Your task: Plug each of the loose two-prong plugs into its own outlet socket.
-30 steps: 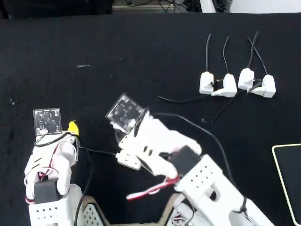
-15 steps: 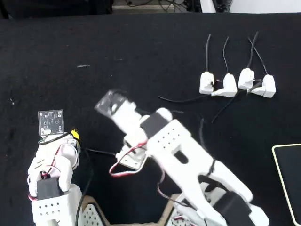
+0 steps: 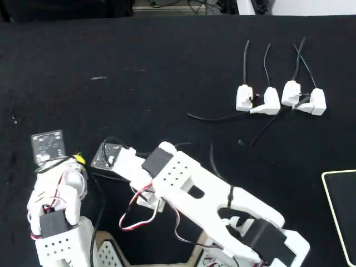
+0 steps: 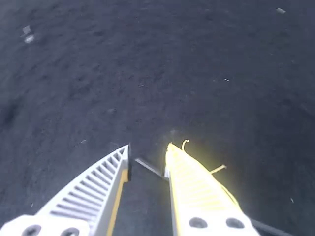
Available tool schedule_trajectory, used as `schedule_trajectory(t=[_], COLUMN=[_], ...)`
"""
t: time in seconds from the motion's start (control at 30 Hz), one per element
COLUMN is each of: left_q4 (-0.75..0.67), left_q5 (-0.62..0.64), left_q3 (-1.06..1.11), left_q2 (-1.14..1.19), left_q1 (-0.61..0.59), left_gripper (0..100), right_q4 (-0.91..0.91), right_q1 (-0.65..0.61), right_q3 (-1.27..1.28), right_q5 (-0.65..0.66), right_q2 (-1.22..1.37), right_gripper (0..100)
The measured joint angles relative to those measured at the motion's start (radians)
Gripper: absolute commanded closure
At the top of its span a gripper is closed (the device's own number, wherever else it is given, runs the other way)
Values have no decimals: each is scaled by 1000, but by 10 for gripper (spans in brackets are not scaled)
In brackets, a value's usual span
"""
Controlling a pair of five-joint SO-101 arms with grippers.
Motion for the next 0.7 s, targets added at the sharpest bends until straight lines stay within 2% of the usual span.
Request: schedule_trajectory(t=[0.13, 0.3, 0.7], left_q4=[0, 0, 0], left_q5=[44, 51, 51], left_q3=[0, 0, 0], left_q2=[0, 0, 0], left_q1=[-58, -63, -61], left_gripper=[870, 870, 866], right_q4=[-29, -43, -86], right_q1=[6, 106, 319], right_q3=[0, 0, 0], right_q5=[-2, 9, 149], right_q2=[31, 68, 83], right_gripper=[988, 988, 988])
